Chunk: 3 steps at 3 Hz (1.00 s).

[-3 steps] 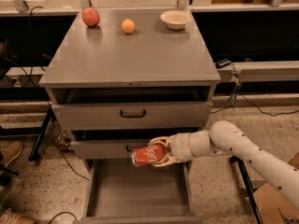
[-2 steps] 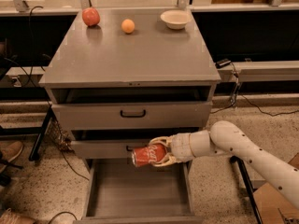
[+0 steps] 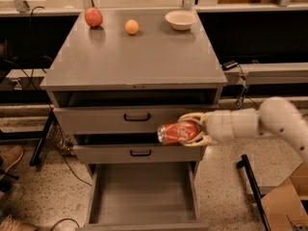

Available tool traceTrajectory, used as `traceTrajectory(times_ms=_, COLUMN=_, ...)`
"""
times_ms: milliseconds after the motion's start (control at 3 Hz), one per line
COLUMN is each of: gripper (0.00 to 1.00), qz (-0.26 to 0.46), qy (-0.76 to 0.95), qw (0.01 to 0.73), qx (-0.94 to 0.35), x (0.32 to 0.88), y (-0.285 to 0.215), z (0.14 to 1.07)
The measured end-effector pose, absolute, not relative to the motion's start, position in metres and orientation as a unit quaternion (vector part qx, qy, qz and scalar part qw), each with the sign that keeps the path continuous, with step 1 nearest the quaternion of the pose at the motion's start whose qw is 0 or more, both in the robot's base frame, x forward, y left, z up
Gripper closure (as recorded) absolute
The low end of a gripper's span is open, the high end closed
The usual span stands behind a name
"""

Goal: Pick coke can from bottom drawer and place on counter

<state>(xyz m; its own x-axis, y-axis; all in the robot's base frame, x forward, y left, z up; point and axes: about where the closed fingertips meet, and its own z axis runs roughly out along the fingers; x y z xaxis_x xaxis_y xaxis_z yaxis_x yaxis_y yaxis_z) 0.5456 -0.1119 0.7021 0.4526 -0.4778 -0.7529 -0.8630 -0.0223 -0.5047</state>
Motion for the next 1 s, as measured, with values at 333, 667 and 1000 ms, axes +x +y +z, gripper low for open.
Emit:
traceTrajectory(times_ms=333, gripper=1.0, qz=0.158, qy=0.482, qw=0.505, qx=-0.699, x=0.555, y=-0.146, z=0.775)
traceTrajectory(times_ms=667, gripper=1.0, qz=0.122, qy=0.47, qw=0.502, qx=-0.716, x=0.557, y=-0.163, z=0.835)
traceTrajectory(times_ms=1000, gripper=1.0, qz=0.115, qy=0.468, qw=0.505, qx=-0.716, x=0.559, y=-0.167, z=0.846)
